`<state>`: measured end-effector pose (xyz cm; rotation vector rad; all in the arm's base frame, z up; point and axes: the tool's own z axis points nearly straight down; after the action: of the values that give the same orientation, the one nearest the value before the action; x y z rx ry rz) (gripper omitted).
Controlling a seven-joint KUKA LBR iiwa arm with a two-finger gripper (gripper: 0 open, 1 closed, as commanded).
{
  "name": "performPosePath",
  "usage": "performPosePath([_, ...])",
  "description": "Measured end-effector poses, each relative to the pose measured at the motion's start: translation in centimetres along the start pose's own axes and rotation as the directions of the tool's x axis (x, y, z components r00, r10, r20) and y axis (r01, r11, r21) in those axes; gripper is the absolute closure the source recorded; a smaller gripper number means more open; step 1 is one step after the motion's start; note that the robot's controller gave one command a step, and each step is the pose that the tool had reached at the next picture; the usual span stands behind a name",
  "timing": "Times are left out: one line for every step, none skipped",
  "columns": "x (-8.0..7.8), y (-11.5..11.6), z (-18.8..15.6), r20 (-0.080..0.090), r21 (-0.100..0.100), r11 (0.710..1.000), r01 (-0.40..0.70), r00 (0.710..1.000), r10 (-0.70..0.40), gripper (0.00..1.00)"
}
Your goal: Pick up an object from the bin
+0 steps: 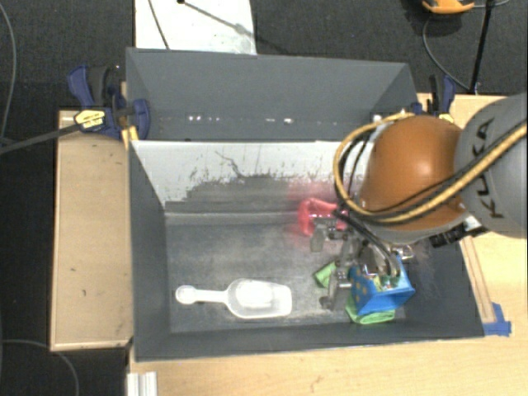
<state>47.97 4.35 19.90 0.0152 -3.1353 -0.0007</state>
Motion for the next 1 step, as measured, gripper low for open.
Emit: performPosePath([-0.18,-0.03,-0.40,0.009,0.000,1.000,-0.002,1.000,0.002,0.00])
